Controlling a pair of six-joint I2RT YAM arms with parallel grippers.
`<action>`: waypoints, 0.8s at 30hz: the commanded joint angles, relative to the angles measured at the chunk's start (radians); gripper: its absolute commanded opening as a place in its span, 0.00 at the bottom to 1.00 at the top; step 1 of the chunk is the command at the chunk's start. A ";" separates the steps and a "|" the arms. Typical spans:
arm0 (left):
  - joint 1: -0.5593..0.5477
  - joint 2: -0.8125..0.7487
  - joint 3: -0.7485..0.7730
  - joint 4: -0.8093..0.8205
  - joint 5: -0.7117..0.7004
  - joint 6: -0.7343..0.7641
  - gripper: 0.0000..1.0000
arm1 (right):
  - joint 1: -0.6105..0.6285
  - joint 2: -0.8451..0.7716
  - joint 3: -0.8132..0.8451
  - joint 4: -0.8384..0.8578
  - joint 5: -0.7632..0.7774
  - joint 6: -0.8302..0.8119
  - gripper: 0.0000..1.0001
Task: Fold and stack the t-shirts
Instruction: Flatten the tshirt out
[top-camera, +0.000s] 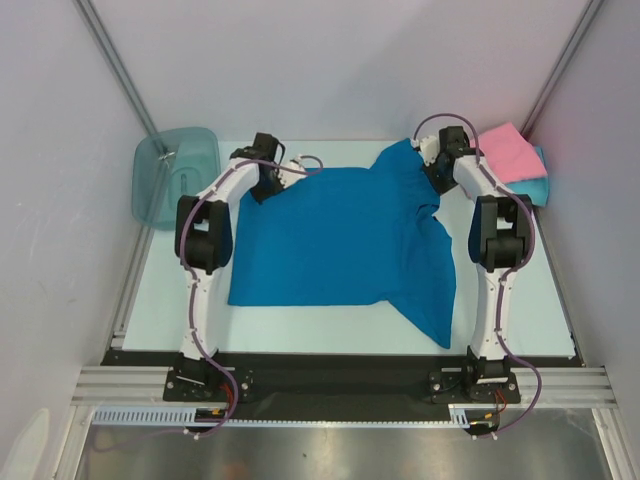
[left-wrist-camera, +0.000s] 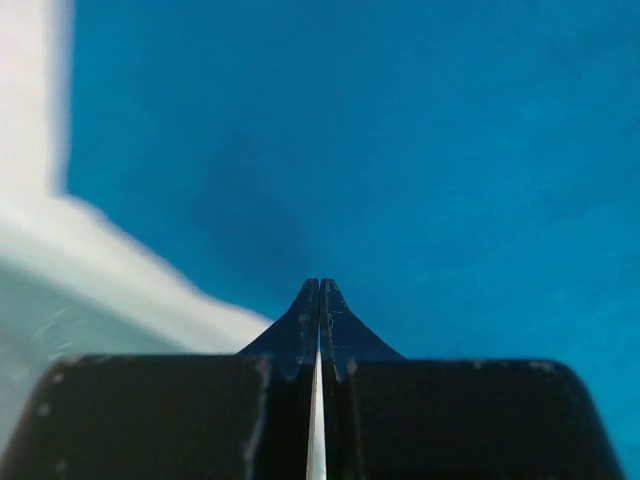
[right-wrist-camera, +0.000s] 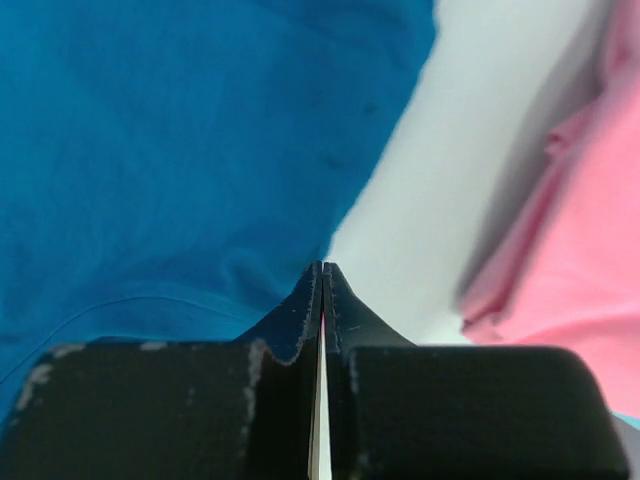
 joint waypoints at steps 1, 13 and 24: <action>-0.004 0.035 0.051 -0.100 0.062 0.034 0.00 | 0.007 0.003 0.023 -0.028 -0.040 -0.012 0.00; -0.016 0.108 0.120 -0.160 0.050 0.032 0.00 | 0.028 0.029 0.027 -0.041 -0.051 -0.015 0.00; -0.018 0.167 0.169 -0.165 -0.019 0.017 0.00 | 0.025 0.103 0.040 -0.094 -0.047 -0.018 0.00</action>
